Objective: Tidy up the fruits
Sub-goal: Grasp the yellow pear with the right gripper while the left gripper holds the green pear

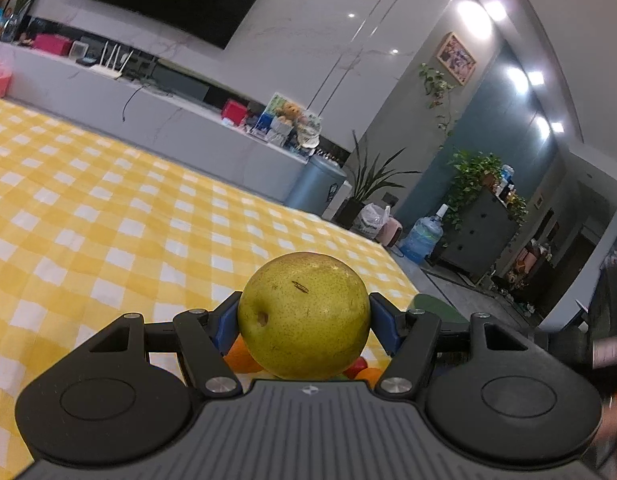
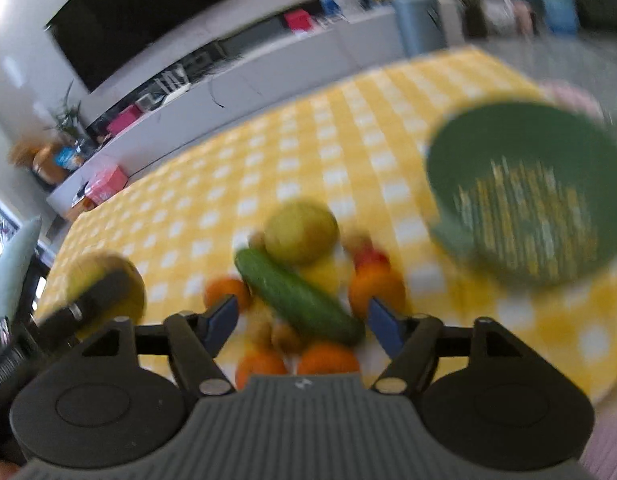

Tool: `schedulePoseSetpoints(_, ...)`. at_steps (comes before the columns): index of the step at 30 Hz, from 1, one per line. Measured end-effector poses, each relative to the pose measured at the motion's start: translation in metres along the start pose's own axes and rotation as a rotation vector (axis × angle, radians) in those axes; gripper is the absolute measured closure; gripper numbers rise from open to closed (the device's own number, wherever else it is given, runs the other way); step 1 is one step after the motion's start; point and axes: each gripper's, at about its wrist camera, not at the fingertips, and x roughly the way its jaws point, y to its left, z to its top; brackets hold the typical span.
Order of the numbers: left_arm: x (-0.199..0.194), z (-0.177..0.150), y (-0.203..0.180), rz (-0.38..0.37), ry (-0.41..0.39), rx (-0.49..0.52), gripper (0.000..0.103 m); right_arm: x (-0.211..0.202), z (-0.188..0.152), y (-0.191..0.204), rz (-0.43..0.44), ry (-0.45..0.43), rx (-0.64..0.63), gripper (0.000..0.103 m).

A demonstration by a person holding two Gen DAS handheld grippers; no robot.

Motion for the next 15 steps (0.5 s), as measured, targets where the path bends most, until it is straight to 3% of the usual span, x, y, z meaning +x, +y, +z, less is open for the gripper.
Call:
schedulePoseSetpoints(5,0.001,-0.001,0.007,0.036,0.002,-0.002,0.027,0.028,0.045,0.016,-0.015,0.049,-0.035,0.032)
schedulePoseSetpoints(8,0.002,-0.001,0.011,0.048,0.006,-0.008,0.027,0.057,0.068,0.027,-0.047,0.108,-0.086,0.027)
schedulePoseSetpoints(12,0.002,-0.002,0.014,0.060,0.010,-0.014,0.027,0.100,0.084,0.033,-0.119,0.183,-0.107,0.027)
schedulePoseSetpoints(15,0.003,-0.002,0.016,0.058,0.014,-0.014,0.027,0.120,0.083,0.027,-0.132,0.207,-0.084,0.017)
